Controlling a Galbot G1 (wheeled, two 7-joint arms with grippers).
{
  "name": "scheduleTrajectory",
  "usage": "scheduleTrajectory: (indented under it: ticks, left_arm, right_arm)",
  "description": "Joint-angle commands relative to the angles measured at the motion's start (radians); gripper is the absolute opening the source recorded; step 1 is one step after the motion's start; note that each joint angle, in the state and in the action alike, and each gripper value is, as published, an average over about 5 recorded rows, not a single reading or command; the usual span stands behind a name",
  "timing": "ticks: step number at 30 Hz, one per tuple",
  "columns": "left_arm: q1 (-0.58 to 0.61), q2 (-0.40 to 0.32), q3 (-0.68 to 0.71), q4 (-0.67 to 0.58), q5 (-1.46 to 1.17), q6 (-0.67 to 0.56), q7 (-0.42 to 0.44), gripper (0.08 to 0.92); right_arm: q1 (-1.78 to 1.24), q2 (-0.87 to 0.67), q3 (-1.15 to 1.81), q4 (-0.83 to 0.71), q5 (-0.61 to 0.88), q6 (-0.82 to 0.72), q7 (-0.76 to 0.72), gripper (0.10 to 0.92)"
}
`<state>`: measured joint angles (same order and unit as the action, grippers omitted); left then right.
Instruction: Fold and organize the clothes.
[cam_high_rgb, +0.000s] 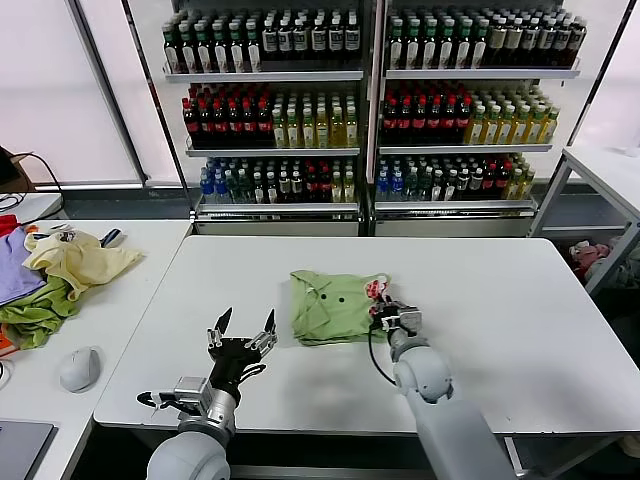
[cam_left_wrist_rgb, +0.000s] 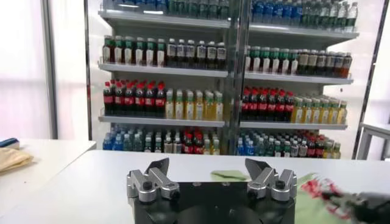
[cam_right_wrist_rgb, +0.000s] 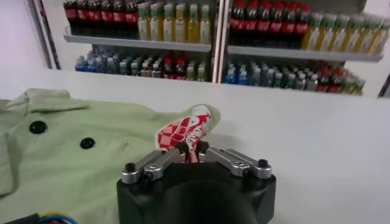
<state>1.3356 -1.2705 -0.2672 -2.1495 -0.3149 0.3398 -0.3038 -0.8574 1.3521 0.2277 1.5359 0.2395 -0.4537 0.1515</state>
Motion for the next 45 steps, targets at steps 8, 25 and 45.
scheduleTrajectory:
  ticks: [8,25,45]
  left_arm:
    - [0.035,-0.012,0.006,-0.021,0.045,-0.003,0.008,0.823]
    - [0.088,-0.026,-0.006,-0.069,0.086,-0.006,0.023,0.823]
    - [0.144,-0.041,-0.025,-0.105,0.137,-0.020,0.057,0.823]
  right_arm:
    - [-0.024,-0.203,0.103,-0.015,-0.148,0.265,-0.109,0.187]
    - [-0.374,-0.174,0.276,0.361,-0.028,0.355,-0.055,0.675]
    - [-0.617,-0.148,0.340,0.641,-0.005,0.334,0.003,0.823]
